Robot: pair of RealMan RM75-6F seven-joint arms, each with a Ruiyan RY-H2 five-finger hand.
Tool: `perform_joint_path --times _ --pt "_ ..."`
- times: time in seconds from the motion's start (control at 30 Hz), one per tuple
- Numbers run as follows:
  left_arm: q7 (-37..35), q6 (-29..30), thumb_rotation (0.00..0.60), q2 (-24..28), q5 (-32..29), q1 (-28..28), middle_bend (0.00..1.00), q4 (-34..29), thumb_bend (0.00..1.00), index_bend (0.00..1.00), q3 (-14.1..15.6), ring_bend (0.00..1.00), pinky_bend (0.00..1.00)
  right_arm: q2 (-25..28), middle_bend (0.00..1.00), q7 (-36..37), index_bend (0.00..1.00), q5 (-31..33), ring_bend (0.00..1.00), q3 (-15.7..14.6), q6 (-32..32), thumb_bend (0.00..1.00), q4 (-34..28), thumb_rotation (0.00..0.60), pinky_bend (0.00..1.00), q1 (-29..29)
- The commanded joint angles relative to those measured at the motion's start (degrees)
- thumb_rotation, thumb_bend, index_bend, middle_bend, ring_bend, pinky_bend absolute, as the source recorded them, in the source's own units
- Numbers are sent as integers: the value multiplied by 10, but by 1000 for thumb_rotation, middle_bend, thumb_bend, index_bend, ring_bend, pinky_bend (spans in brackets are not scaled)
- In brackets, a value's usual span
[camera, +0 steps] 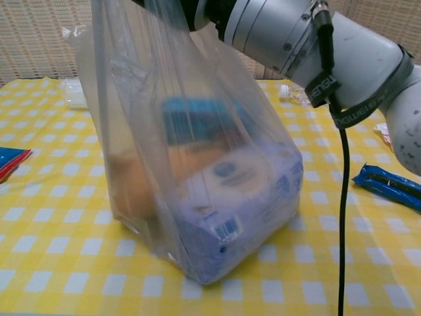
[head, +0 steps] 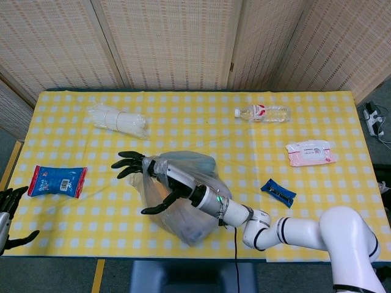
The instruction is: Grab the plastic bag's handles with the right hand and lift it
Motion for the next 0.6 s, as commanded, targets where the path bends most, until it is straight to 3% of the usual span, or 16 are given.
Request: perform_joint_path --times 0.03,0.17,0.3,0.37,0.47,0.6 --pt "-1 0 600 1 0 0 127 -1 194 19 0 67 0 9 292 49 167 45 345 29 -17 212 -37 600 301 -5" --pt "-1 1 600 1 4 1 128 -1 194 17 2 67 0 25 369 84 234 85 427 50 -31 216 -84 600 378 -19" --pt "-1 0 600 1 7 1 128 -2 193 17 3 67 0 47 490 98 469 137 575 77 -55 233 -135 600 559 -34" --pt "-1 2 600 1 8 1 127 -3 194 17 3 67 0 54 543 81 539 183 634 97 -68 306 -164 600 676 -43" --pt "1 4 600 1 10 2 128 -4 194 18 4 67 0 61 636 40 629 256 670 127 -86 485 -203 600 930 -54" --pt "2 9 600 1 15 4 127 -5 193 18 5 67 0 71 739 -2 686 297 760 152 -105 523 -232 600 1000 -63"
